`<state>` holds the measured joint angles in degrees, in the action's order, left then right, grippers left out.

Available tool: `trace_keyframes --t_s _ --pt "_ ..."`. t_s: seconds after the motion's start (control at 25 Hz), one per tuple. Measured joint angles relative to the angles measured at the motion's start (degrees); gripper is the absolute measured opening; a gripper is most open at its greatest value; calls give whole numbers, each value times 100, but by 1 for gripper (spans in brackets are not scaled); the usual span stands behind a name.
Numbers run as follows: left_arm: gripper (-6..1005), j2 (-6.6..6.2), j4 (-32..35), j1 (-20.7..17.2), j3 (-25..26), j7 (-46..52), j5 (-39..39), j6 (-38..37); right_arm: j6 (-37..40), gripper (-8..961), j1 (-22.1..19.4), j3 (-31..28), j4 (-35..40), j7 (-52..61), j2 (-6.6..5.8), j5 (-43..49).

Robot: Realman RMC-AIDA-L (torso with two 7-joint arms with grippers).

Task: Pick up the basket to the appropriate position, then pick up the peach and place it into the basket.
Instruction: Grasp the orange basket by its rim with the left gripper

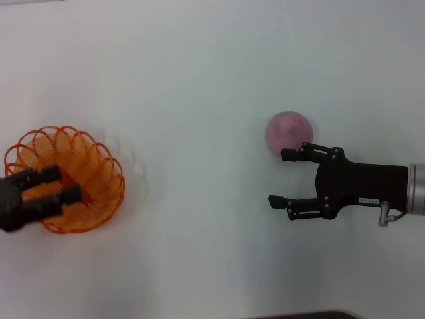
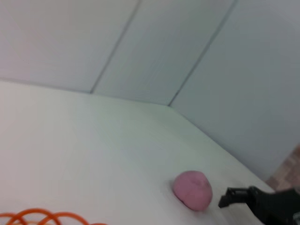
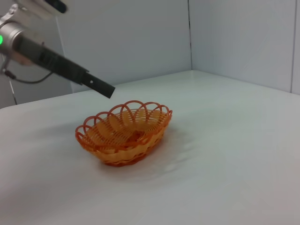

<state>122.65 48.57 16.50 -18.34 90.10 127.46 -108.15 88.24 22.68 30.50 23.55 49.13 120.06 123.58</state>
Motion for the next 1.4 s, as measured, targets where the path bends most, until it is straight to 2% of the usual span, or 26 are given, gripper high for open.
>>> trace_keyframes --t_s 0.04,0.16,0.32,0.52,0.64,0.88,1.08,1.2,1.4 --pt "873 0 0 0 0 0 0 0 0 957 0 0 0 0 0 0" --pt "873 -213 -16 216 7 1059 13 20 0 957 8 0 -6 0 0 0" --pt "873 -282 117 305 15 1523 13 42 0 957 25 0 -11 0 0 0" --pt "872 -294 262 371 -84 1771 35 306 0 957 41 0 -11 1 0 0" --pt "872 -242 512 374 -270 1766 110 576 0 957 49 0 -11 11 0 0" --pt "872 -110 1113 377 -974 1816 192 1187 0 956 59 0 -8 23 0 0" --pt "872 13 1588 461 -1586 1995 678 1681 0 956 61 0 -8 41 0 0" --pt "872 86 1812 564 -1800 2052 983 1837 0 956 61 0 -8 42 0 0" --pt "872 116 2058 672 -2015 2064 1197 2011 0 956 61 0 -8 38 0 0"
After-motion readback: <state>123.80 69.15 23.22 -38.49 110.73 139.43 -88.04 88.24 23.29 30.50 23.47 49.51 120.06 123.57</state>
